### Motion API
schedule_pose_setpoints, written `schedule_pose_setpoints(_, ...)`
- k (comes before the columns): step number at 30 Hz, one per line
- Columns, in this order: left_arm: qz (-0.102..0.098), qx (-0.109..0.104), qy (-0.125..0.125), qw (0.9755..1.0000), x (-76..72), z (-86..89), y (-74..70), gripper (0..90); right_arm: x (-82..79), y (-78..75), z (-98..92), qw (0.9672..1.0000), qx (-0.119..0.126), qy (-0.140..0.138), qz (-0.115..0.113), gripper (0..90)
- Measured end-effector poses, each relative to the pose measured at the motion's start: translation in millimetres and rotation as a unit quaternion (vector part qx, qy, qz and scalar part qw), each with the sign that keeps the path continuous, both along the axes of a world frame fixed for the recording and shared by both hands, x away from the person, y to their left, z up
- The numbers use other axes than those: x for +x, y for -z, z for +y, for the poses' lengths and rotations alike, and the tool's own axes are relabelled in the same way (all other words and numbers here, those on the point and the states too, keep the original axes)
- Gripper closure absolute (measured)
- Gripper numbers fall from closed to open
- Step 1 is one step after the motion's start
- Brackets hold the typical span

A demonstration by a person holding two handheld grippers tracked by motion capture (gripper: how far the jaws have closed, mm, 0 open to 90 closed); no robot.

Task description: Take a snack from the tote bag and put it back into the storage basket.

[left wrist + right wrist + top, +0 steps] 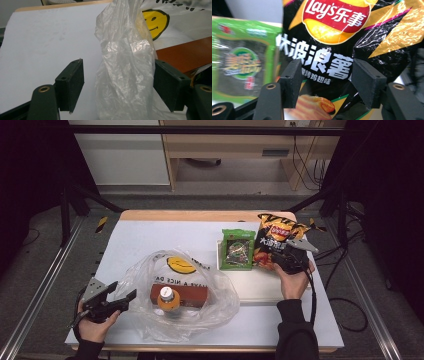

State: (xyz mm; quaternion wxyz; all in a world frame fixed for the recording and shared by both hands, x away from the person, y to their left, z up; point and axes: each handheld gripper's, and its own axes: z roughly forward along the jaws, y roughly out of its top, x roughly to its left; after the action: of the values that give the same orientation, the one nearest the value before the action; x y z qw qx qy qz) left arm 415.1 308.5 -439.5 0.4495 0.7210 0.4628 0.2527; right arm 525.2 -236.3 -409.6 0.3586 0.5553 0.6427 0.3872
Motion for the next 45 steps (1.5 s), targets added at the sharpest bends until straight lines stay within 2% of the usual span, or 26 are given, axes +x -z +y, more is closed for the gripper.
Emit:
schedule_pose_setpoints(4,-0.001,-0.002,0.000,1.0000,-0.4,0.5,-0.1,27.1,-0.5,1.5,-4.7,0.9993,-0.028,0.024,0.005,51.7)
schedule_pose_setpoints(5,-0.001,-0.001,0.000,1.0000,-0.4,0.0,-0.1,27.1,-1.5,1.1,-8.9,0.9991,-0.030,0.029,0.005,54.5)
schedule_pose_setpoints(9,0.001,0.002,0.002,1.0000,0.0,-1.5,0.1,27.0,-1.0,-0.3,-18.1,0.9991,-0.023,0.036,0.008,55.4)
schedule_pose_setpoints(15,0.000,-0.001,0.002,1.0000,-0.2,-0.6,0.0,27.0,5.6,3.9,-15.5,0.9998,-0.006,-0.004,0.018,50.7)
schedule_pose_setpoints(17,0.000,0.000,0.002,1.0000,-0.3,-0.6,-0.1,27.1,5.8,3.9,-14.8,0.9997,-0.013,-0.010,0.017,50.6)
schedule_pose_setpoints(19,-0.001,-0.003,0.002,1.0000,-0.7,-0.3,-0.5,27.1,4.0,2.8,-16.1,0.9998,-0.006,-0.013,0.015,48.9)
schedule_pose_setpoints(24,-0.009,-0.009,0.003,0.9999,-2.6,1.2,-5.3,27.2,-11.9,-7.3,-18.3,0.9992,0.017,-0.030,-0.022,44.2)
schedule_pose_setpoints(27,-0.015,-0.013,0.003,0.9998,-4.1,2.3,-9.4,27.3,-26.5,-15.7,-18.3,0.9972,0.037,-0.045,-0.047,41.6)
schedule_pose_setpoints(32,-0.027,-0.024,0.007,0.9993,-7.8,3.1,-17.7,27.8,-53.8,-27.9,-13.2,0.9923,0.065,-0.080,-0.068,37.1)
schedule_pose_setpoints(34,-0.030,-0.028,0.008,0.9991,-9.3,2.7,-20.8,28.1,-63.2,-29.9,-9.5,0.9906,0.069,-0.092,-0.074,36.6)
schedule_pose_setpoints(36,-0.034,-0.029,0.010,0.9989,-10.5,1.4,-23.7,28.5,-72.4,-31.5,-5.0,0.9890,0.069,-0.104,-0.079,36.5)
schedule_pose_setpoints(38,-0.039,-0.029,0.011,0.9988,-11.9,0.2,-26.4,28.8,-77.9,-33.5,-0.1,0.9875,0.071,-0.119,-0.074,35.9)
schedule_pose_setpoints(41,-0.041,-0.030,0.014,0.9986,-12.9,-2.7,-29.0,29.5,-86.8,-33.4,11.0,0.9820,0.084,-0.153,-0.071,34.9)
schedule_pose_setpoints(45,-0.042,-0.033,0.018,0.9984,-12.9,-3.8,-30.9,30.1,-93.7,-34.2,26.8,0.9782,0.077,-0.178,-0.075,35.2)
